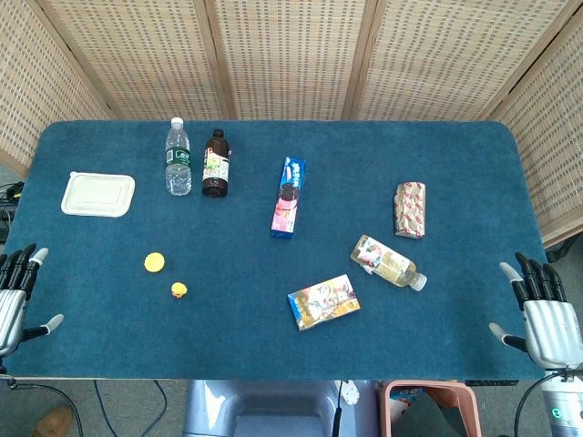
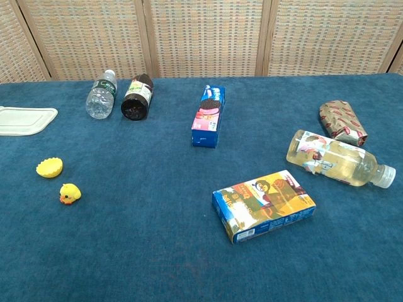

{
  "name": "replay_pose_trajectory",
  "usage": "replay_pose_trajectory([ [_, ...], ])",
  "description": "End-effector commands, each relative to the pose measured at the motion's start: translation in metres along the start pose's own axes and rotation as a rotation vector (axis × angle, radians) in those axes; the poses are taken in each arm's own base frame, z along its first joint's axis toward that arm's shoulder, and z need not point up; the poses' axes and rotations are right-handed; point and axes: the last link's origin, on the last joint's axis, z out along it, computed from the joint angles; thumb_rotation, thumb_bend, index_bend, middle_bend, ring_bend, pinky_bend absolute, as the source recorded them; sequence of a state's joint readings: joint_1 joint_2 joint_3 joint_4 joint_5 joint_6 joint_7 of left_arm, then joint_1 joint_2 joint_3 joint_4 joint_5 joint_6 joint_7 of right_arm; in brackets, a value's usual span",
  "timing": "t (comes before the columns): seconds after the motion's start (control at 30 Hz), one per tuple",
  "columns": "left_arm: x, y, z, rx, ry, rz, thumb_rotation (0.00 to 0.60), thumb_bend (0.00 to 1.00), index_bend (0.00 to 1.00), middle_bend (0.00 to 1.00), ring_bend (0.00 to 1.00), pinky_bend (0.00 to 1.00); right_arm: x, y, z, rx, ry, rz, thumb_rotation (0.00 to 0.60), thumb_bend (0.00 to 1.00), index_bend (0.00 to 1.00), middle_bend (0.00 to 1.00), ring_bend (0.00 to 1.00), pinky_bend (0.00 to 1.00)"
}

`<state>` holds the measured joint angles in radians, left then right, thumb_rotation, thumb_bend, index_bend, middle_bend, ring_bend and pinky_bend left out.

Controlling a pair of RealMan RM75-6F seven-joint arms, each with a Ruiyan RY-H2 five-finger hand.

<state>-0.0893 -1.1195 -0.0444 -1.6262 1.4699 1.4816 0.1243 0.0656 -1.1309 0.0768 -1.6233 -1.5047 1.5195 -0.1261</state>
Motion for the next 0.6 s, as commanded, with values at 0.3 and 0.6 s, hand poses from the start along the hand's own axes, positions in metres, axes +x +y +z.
replay_pose_trajectory([
  [0.3, -0.005, 0.004, 0.003, -0.022, -0.002, 0.028, 0.6, 0.0, 0.0, 0.0, 0.0, 0.0, 0.003, 0.0, -0.001, -0.003, 0.001, 0.028, 0.6, 0.0, 0.0, 0.0, 0.0, 0.0],
  [0.6, -0.022, 0.056, 0.048, -0.237, -0.068, 0.039, 0.6, 0.12, 0.35, 0.0, 0.0, 0.0, 0.004, 0.005, 0.004, -0.023, -0.014, 0.046, 0.6, 0.0, 0.0, 0.0, 0.0, 0.0],
])
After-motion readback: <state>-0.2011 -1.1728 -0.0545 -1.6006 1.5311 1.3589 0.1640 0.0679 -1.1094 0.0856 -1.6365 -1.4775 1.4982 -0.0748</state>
